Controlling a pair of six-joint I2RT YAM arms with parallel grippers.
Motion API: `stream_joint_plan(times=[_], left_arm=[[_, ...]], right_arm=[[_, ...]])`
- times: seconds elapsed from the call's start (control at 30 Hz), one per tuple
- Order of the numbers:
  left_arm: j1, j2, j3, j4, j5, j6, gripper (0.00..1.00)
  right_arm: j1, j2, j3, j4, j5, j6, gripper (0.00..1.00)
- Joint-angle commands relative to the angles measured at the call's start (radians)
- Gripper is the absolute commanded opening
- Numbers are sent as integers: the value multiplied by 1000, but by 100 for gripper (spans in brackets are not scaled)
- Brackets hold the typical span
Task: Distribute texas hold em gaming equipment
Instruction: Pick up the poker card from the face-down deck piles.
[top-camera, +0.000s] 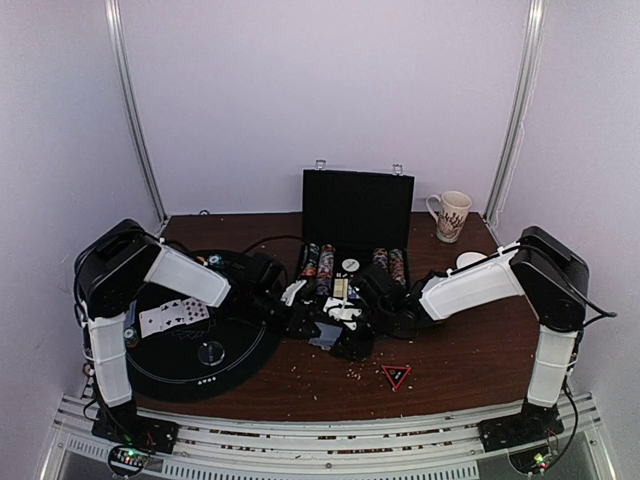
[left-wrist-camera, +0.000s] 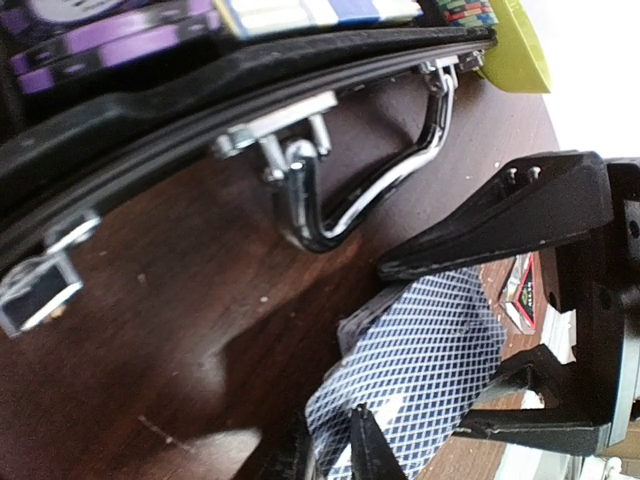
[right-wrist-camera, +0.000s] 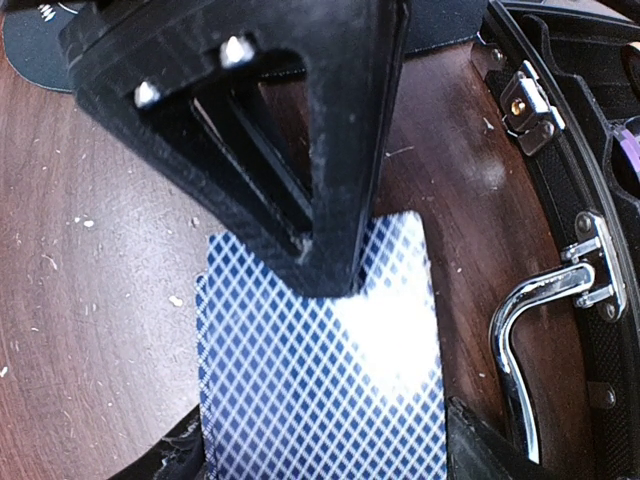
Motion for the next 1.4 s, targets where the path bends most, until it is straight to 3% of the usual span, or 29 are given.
stream_joint_plan(times=[0.0,0.23,0.33,0.93,1.2,1.37], left_arm=[[27,-45,-21,-36,-25,29,12],[32,-67,-28,-22,14,36,7],[32,-63,-30,1,40,36,0],[31,-109,-8,24,153,116,0],[62,-142,43,-158,94,217,0],[115,-213,24,-184,116,221,0]], right_arm=[[1,23,-41,-115,67,-12,73],[2,26,-36,-120,68,-13,72],[1,28,-33,-121,68,-14,73],[1,25,-38,-118,82,-19,77],[1,18,-39,-123,83,-23,78],[1,19,-39,-122,82,-23,78]])
